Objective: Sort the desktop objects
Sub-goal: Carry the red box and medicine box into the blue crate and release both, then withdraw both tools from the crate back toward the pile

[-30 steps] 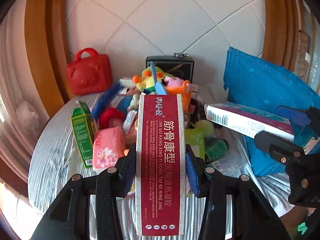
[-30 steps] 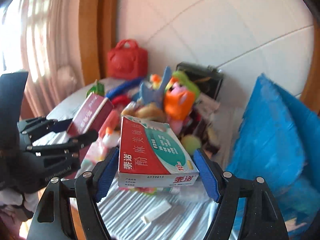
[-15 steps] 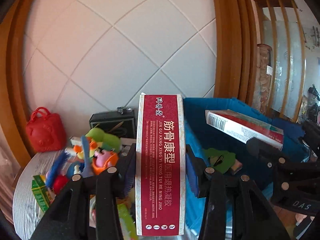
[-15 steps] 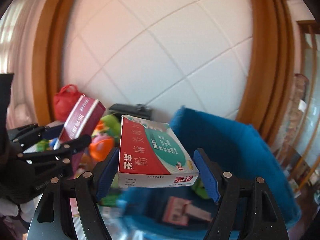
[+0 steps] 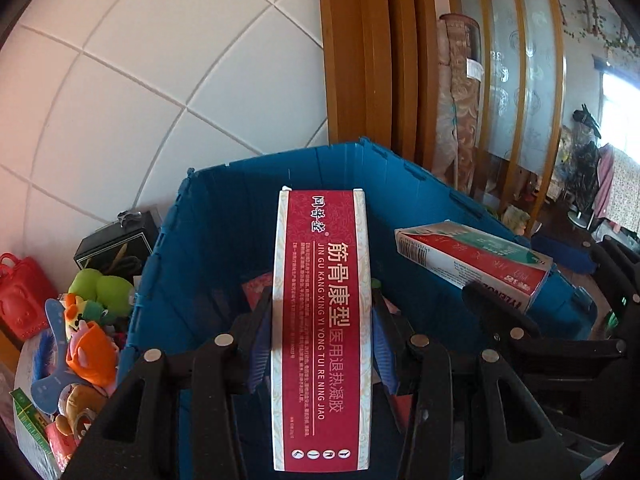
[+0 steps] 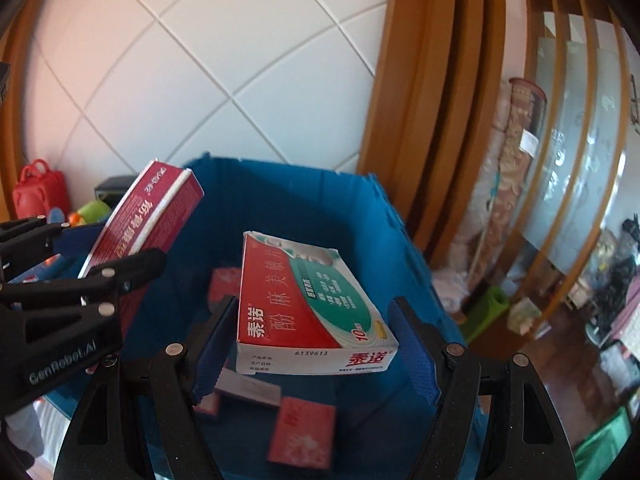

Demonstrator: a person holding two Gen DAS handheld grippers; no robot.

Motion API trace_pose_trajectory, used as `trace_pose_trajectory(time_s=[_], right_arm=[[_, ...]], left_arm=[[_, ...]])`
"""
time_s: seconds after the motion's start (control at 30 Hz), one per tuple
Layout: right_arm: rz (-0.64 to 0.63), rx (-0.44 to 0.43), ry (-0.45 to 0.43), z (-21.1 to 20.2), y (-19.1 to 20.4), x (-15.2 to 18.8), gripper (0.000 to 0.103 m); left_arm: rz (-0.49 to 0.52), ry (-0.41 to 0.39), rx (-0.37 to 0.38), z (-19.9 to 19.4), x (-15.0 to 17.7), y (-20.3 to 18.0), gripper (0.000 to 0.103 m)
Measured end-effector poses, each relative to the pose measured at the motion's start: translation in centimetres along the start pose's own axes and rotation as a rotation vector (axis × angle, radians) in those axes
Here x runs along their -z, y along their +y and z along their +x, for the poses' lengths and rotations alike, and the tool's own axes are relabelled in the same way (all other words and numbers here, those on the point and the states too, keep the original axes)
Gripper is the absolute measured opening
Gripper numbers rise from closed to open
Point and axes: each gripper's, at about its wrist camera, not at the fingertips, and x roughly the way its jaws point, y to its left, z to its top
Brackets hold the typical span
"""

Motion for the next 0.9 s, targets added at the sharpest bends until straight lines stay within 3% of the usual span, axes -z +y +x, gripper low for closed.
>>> trace_pose_trajectory(time_s=[0.2, 0.27, 0.3, 0.47, 0.8, 0.9], right_arm=[[0.002, -0.007, 0.052, 1.8, -2.3, 1.9, 0.075], [0.005, -0.016, 0.057, 2.3, -2.8, 2.3, 0.049], [0.009, -0.027, 0.058, 2.4, -3.0, 2.3, 0.042], [0.011, -0.050, 0.056, 2.9, -3.2, 2.5, 0.043], [0.001, -0.056, 0.016, 1.4, -3.6, 2.5, 0.101], [0.000, -0.053, -0.002, 0.3, -3.5, 2.6, 0.103]], left_arm=[[0.005, 0.039, -0.038, 1.3, 0.5, -1.7, 0.047], [-0.002, 0.037, -0.043, 1.3, 0.6, -1.7, 0.054], [-0.008, 0.038, -0.042, 1.3, 0.7, -1.6, 0.056], [-0.020, 0.038, -0.054, 1.7, 1.2, -1.1, 0.065], [-0.056, 0.016, -0.046, 0.5, 1.9, -0.3, 0.066], [-0.062, -0.005, -0.043, -0.3, 2.1, 0.0, 0.066]])
